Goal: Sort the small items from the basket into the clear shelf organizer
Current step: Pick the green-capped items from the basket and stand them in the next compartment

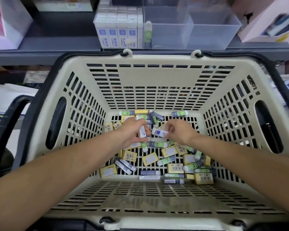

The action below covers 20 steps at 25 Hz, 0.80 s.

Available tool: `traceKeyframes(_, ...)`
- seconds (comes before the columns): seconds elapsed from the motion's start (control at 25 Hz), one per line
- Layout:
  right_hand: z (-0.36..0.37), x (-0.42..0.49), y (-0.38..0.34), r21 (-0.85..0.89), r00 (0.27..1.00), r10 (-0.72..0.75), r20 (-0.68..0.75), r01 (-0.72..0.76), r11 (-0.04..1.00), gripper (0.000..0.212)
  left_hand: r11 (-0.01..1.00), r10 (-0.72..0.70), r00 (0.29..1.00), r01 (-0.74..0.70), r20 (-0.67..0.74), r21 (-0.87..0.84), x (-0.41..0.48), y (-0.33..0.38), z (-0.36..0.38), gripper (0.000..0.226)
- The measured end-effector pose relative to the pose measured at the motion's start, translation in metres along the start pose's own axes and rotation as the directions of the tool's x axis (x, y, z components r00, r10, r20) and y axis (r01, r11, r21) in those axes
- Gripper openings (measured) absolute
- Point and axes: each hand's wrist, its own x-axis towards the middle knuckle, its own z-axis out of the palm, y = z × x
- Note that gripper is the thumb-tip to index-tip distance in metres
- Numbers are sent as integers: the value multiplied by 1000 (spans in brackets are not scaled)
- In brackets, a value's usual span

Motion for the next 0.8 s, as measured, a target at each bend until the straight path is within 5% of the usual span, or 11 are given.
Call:
traceKeyframes(0.16, -14, -2, -23, 534, 999, 51, -14, -35, 845, 12, 998, 55, 992, -50, 111, -47, -7, 2, 4, 30)
traceKeyframes(0.28, -23, -6, -34, 643, 999, -34, 10, 20, 766, 9, 993, 106, 977, -97, 183, -61, -15, 21, 2, 26)
traceKeyframes(0.44, -39, 1, -41, 715, 994, -108, -9, 82, 694, 4, 983, 177, 978, -170, 112, -63, -30, 49, -6, 23)
traceKeyframes(0.52, -36, 4, -38, 536, 989, -144, -24, 134, 833, 12, 978, 205, 979, -204, 14, -50, -41, 64, -12, 26)
traceKeyframes(0.56, -28, 5, -33, 246, 970, -239, -32, 239, 939, 22, 978, 206, 978, -206, -13, -36, -47, 71, -16, 25)
traceKeyframes(0.6, -16, 5, -29, -83, 931, -365, 26, 366, 927, 34, 980, 200, 980, -200, -24, -9, -54, 78, -22, 24)
traceKeyframes(0.68, 8, 4, -27, -428, 837, -496, 232, 546, 720, 54, 981, 192, 980, -190, -47, 49, -68, 87, -37, 25)
traceKeyframes(0.8, 19, 9, -19, -549, 779, -522, 349, 621, 560, 47, 976, 213, 972, -206, -104, 78, -85, 95, -62, 28)
